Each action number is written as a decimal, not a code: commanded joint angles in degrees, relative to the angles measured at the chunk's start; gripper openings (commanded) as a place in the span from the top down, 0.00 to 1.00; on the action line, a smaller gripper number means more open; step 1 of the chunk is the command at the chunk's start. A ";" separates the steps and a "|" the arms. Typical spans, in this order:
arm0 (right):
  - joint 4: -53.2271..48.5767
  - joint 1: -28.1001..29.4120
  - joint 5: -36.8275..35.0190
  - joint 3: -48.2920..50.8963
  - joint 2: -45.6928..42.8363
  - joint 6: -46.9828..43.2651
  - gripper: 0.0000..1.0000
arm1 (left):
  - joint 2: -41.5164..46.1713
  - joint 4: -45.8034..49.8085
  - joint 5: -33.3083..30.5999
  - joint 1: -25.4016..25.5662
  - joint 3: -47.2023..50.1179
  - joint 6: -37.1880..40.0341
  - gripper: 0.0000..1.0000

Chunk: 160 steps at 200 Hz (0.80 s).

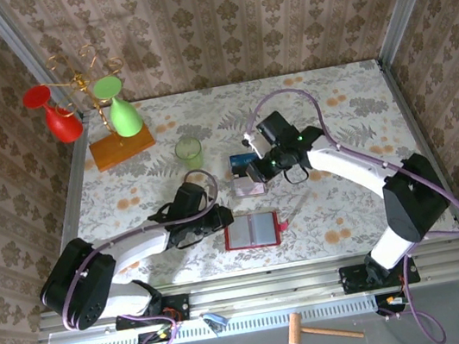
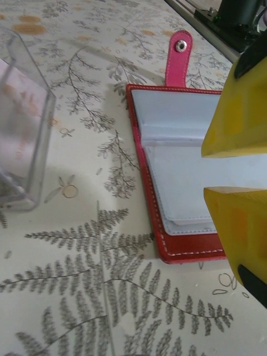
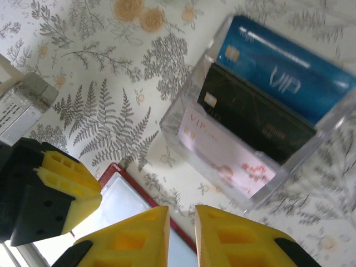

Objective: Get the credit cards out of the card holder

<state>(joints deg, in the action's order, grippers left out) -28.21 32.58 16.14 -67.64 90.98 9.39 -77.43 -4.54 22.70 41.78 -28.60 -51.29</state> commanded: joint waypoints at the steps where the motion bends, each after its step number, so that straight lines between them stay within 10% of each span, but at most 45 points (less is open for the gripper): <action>1: 7.66 0.64 -0.05 4.66 -3.07 11.07 0.81 | -0.27 -0.87 0.08 0.81 1.60 -1.32 0.78; 160: 16.71 11.33 5.10 14.61 0.40 39.25 0.84 | 6.71 7.75 -4.37 2.17 3.00 -1.01 0.81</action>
<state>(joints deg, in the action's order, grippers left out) -15.00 42.22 18.70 -54.68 89.10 42.44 -70.74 -0.64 19.22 43.94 -25.78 -53.12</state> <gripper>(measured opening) 0.158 0.207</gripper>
